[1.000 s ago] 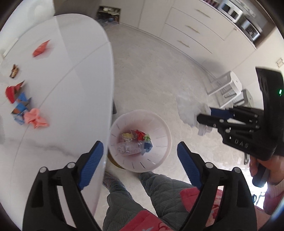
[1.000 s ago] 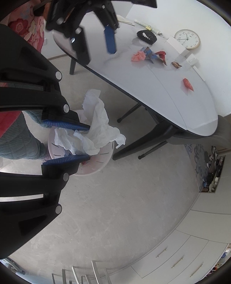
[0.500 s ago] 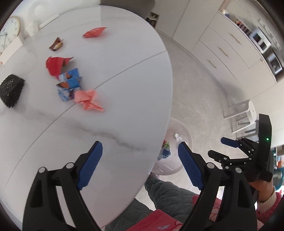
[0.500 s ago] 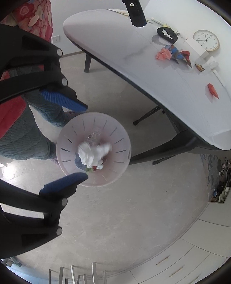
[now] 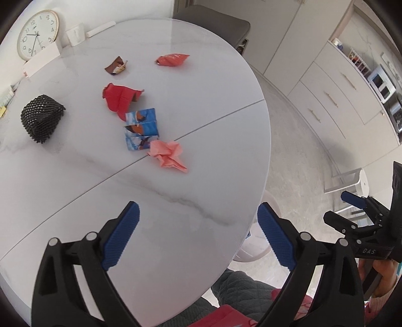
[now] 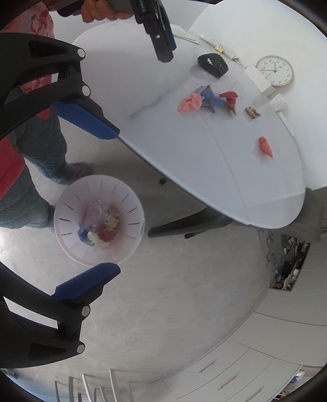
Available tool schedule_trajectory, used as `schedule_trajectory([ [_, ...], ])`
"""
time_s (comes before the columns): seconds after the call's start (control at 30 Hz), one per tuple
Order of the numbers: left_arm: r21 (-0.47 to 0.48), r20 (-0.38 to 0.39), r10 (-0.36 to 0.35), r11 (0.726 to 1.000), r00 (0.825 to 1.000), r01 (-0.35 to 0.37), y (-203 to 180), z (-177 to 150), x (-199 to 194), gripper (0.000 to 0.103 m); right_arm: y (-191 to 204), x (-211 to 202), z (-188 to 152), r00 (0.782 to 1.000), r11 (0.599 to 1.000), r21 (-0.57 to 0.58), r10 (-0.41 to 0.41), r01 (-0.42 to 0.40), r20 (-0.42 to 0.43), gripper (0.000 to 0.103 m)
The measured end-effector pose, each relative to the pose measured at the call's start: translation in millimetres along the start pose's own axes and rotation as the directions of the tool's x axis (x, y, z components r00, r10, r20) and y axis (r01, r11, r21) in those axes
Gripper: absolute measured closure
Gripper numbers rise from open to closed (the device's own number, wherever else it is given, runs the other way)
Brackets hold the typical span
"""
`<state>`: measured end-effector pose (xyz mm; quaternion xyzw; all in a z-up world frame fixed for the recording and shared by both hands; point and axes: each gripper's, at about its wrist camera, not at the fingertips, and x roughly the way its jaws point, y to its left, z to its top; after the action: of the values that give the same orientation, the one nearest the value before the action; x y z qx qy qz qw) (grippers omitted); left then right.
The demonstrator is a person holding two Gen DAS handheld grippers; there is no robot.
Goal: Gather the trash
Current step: 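Move both open grippers back over the table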
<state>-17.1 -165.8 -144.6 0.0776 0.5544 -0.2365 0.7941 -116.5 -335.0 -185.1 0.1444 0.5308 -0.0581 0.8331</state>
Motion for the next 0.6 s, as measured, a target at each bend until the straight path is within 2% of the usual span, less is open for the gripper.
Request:
schedule_trajectory([
  [0.37, -0.128, 0.040, 0.031, 0.991, 0.999, -0.025, 41, 8, -16, 0.008, 36, -4, 45, 0.997, 0.999, -0.040, 0.035, -0.033, 0.062, 0.003],
  [0.6, -0.248, 0.051, 0.062, 0.968, 0.997, -0.047, 71, 25, -16, 0.008, 62, 1, 88, 0.993, 0.993, -0.112, 0.054, -0.042, 0.105, 0.003],
])
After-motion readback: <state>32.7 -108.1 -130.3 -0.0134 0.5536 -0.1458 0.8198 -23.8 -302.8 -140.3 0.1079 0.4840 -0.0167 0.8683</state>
